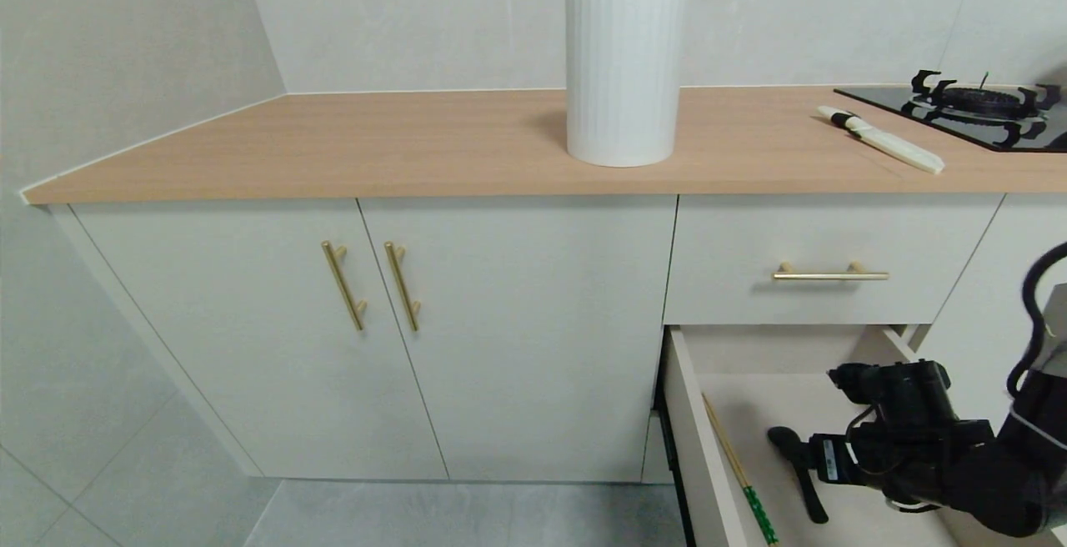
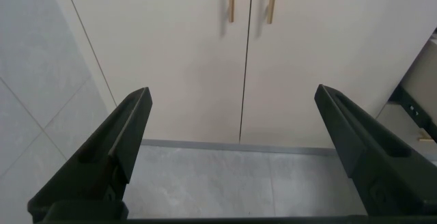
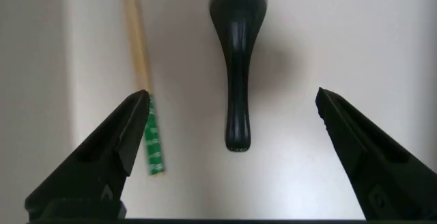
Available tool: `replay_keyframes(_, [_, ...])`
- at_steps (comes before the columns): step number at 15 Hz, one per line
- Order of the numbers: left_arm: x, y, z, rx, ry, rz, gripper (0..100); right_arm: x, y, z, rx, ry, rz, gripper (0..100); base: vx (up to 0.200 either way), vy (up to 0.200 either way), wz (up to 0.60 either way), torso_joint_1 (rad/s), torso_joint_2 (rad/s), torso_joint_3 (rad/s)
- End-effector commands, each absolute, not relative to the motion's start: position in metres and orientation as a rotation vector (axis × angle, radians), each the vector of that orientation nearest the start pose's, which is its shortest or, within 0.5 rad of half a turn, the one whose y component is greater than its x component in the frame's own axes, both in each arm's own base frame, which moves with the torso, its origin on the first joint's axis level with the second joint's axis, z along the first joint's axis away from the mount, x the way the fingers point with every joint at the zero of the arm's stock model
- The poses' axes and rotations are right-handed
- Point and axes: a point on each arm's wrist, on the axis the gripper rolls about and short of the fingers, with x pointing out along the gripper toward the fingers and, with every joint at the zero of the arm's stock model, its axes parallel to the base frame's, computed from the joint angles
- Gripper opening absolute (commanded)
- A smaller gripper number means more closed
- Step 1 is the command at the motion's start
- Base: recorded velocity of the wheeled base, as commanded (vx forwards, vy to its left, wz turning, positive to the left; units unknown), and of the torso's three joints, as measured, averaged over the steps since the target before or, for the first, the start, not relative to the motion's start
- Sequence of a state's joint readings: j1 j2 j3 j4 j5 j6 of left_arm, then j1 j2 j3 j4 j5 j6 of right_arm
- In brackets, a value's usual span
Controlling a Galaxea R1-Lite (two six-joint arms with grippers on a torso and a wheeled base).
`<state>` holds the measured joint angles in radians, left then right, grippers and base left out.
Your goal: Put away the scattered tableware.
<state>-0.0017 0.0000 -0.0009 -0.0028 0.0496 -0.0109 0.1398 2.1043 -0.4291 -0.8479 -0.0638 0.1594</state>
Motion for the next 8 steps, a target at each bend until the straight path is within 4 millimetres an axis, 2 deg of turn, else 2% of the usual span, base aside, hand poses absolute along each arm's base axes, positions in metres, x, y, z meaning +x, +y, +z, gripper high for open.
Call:
replay_keyframes(1, [-0.023, 0.001, 0.076, -0.011, -0.003, 0.048, 100, 0.253, 0.039, 0.053, 0.07, 0.664, 0.015, 100, 0.0, 0.0, 0.0, 0.0, 0.0, 0.0])
replay_keyframes(2, [-0.023, 0.001, 0.076, -0.011, -0.003, 0.048, 100, 0.244, 0.036, 0.067, 0.078, 0.618, 0.013, 100, 0.0, 0.0, 0.0, 0.0, 0.0, 0.0])
replay_keyframes(5, [-0.023, 0.001, 0.076, -0.011, -0.003, 0.048, 100, 0.195, 0.028, 0.108, 0.087, 0.541, 0.017, 100, 0.0, 0.0, 0.0, 0.0, 0.0, 0.0])
replay_keyframes(6, [-0.023, 0.001, 0.076, -0.011, -0.003, 0.048, 100, 0.188, 0.027, 0.113, 0.087, 0.541, 0.017, 100, 0.0, 0.0, 0.0, 0.0, 0.0, 0.0])
replay_keyframes(7, [-0.023, 0.001, 0.076, -0.006, -0.005, 0.048, 100, 0.168, 0.024, 0.124, 0.086, 0.562, 0.019, 100, 0.0, 0.0, 0.0, 0.0, 0.0, 0.0])
replay_keyframes(8, [-0.023, 0.001, 0.076, -0.003, -0.003, 0.048, 100, 0.159, 0.023, 0.128, 0.085, 0.57, 0.023, 100, 0.0, 0.0, 0.0, 0.0, 0.0, 0.0])
